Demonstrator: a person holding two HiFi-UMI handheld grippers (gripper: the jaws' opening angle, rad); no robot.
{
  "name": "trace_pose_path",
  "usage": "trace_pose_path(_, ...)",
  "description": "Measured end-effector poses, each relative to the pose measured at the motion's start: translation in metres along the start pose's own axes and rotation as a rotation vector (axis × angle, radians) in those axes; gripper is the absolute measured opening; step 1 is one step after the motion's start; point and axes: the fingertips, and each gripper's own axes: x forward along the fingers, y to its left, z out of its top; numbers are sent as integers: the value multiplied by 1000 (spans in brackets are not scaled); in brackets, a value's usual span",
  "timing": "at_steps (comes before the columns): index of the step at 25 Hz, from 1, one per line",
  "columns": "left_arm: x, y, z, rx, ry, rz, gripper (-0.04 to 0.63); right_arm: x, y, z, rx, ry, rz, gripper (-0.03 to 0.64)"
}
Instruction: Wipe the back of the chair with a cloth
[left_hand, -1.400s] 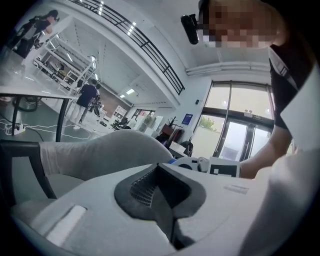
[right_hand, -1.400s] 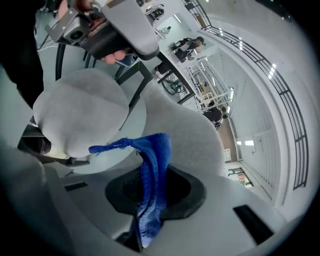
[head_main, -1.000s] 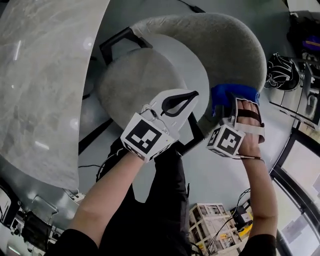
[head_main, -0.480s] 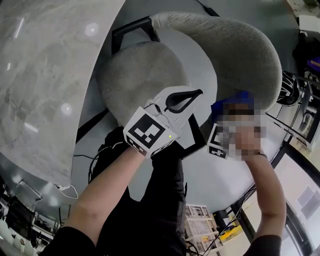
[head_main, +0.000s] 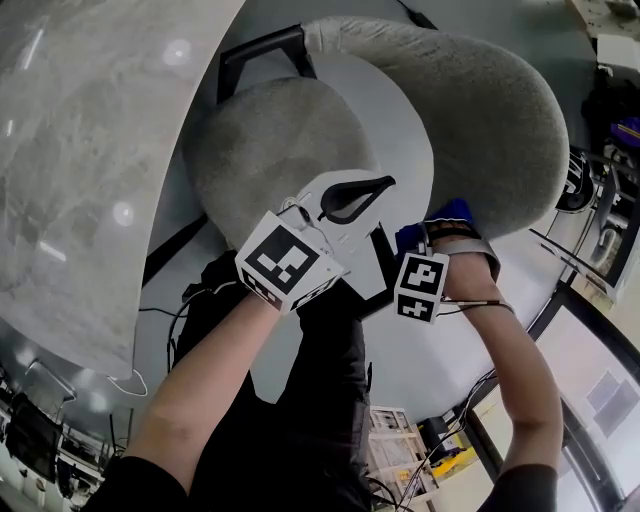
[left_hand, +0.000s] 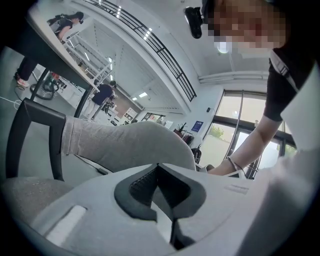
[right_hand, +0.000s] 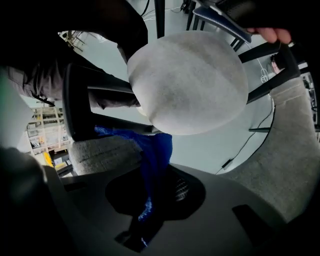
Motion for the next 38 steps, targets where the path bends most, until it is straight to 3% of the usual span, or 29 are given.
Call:
trace_pose_path(4,-5,-1,8,0,-5,7,8,-27,-21,10,146,-151,-63,61)
trace_pose_path(10,-4,-14,35,7,-17,2,8,-131,-85,-34,376,-283,-368,61)
trace_pose_path(13,1,-23,49,16,-26,-13,8,-178,-118,-67,403,-258,-568,61)
trace_pose_path(19,11,-30,62,24,-34,-33,8,-262,-164,-118,322,-119,-1051,61)
trace_pose_path(21,12,-28,63,26,-38,-32,8,-278,-168,-126,331,-112,-1158,61)
trace_pose_path(23,12,-25,60,24,-33,-30,8,-264,-169,-130,327,-76,-1155,61)
trace_pose_path(27,11,-14,48,17,-17,-24,8,-192,-168,-129,292,15,-968,62)
trace_pose_path(38,28,4,32,24,-22,-41,8,-119,-159,-102,276,64,-742,61)
